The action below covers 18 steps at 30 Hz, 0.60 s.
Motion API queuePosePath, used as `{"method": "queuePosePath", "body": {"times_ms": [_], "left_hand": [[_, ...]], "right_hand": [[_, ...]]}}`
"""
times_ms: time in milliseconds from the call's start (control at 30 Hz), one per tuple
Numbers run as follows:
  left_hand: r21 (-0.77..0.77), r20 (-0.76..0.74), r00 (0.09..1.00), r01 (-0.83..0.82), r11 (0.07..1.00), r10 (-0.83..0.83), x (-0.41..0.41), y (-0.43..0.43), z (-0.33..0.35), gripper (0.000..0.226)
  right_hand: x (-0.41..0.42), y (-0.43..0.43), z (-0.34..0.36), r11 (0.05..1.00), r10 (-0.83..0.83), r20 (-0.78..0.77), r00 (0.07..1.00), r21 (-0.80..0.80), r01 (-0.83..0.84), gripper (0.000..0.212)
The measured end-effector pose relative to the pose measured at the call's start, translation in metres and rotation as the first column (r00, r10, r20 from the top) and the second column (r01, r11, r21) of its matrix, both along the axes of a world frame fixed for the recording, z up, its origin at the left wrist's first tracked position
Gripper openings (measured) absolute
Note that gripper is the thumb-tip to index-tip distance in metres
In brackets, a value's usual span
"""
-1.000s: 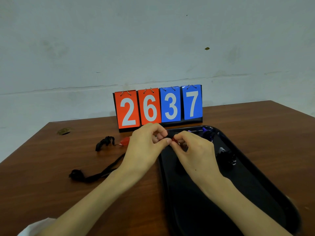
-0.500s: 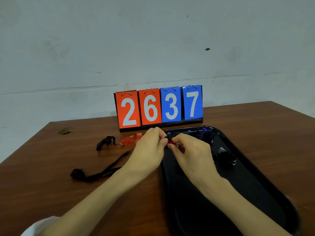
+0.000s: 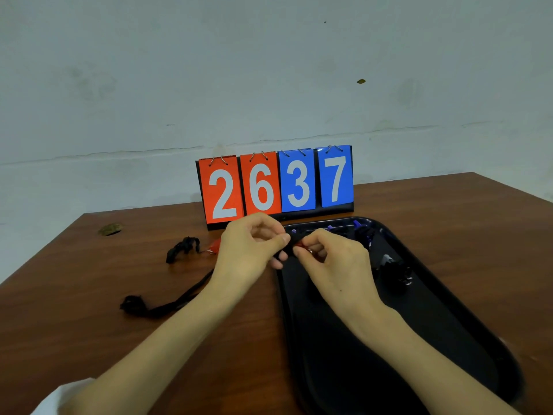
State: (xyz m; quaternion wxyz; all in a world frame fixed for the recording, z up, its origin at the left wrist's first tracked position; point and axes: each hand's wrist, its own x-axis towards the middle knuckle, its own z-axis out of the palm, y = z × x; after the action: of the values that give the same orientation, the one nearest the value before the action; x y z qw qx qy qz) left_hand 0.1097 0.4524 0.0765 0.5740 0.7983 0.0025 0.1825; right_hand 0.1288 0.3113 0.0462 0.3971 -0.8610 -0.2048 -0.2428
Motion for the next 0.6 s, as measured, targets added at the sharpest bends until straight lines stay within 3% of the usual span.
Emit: {"method": "queuePosePath", "body": {"times_ms": [167, 233, 333, 600], "left_hand": [[0.224, 0.045, 0.999, 0.008, 0.974, -0.019, -0.004, -0.002, 0.0, 0.015], [0.379, 0.121, 0.992, -0.004, 0.925, -0.045, -0.005, -0.002, 0.0, 0.011], [0.583, 0.152, 0.985, -0.023, 0.812, -0.082, -0.004, -0.001, 0.0, 0.022], [0.732, 0.273, 0.958, -0.146, 0.665, -0.091, -0.006, -0.007, -0.01, 0.011]], "right_hand": [[0.0, 0.0, -0.001, 0.999, -0.003, 0.041, 0.999, -0.043, 0.005, 0.008], [0.002, -0.001, -0.003, 0.999, -0.009, 0.089, 0.996, -0.037, 0.012, 0.008], [0.005, -0.001, -0.004, 0.999, 0.005, 0.124, 0.992, -0.045, 0.001, 0.01], [0.002, -0.001, -0.002, 0.992, 0.053, 0.051, 0.997, -0.116, -0.046, 0.01]]}}
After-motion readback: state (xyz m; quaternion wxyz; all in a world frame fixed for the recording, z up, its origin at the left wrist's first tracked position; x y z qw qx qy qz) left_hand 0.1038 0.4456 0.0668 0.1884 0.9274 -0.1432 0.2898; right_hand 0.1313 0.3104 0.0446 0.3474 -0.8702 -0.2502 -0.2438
